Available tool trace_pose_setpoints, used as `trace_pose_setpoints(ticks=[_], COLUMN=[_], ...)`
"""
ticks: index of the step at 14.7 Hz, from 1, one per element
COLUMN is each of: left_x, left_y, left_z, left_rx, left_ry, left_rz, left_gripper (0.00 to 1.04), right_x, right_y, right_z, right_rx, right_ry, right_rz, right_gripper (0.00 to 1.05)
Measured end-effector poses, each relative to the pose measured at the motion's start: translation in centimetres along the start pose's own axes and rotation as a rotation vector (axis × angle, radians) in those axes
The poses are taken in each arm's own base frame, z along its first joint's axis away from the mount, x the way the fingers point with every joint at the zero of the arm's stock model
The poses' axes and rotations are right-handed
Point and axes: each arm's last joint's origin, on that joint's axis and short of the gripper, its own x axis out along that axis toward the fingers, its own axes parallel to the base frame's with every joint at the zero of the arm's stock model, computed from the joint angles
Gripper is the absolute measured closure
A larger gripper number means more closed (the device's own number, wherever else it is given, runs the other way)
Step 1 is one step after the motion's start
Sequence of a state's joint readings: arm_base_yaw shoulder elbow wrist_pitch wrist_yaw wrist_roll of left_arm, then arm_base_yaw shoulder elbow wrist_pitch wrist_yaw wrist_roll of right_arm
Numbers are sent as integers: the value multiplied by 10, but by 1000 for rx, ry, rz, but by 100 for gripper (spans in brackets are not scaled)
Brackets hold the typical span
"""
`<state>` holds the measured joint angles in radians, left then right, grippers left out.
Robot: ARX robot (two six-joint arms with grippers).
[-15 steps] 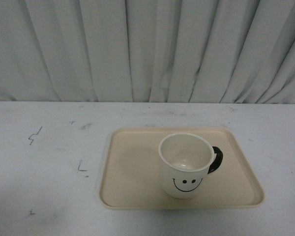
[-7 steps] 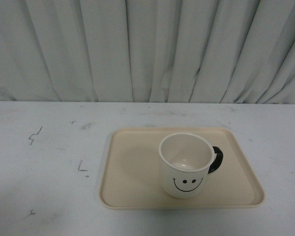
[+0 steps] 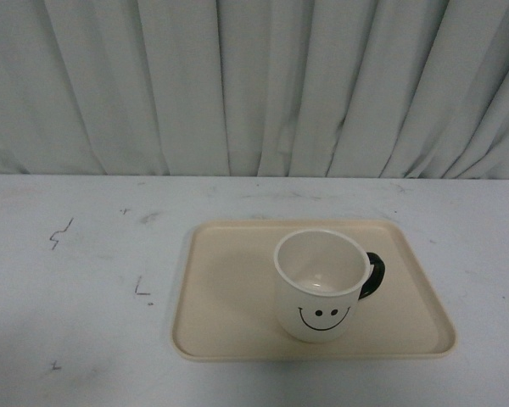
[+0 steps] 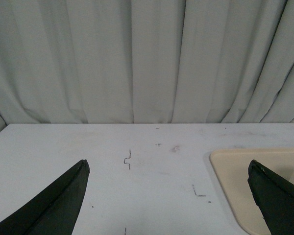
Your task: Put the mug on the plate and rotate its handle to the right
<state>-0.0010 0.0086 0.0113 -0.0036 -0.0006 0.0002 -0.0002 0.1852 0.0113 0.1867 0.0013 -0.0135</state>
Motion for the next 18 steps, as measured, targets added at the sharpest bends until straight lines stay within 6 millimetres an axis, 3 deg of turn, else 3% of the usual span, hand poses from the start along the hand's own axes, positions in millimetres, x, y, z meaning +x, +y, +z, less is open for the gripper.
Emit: trace_pose_setpoints(ticks=[6, 11, 18], left_x=[0, 0, 0], left_y=[0, 0, 0], left_z=[0, 0, 0], left_rx=[0, 0, 0], left_ry=[0, 0, -1], left_rz=[0, 0, -1], left_gripper=[7, 7, 7], right_x=[-12, -12, -12], right_y=[0, 0, 0], right_z=[-3, -3, -3], right_rx=[2, 2, 3], right_ry=[10, 10, 10], right_rz=[1, 1, 1], right_gripper=[102, 57, 4])
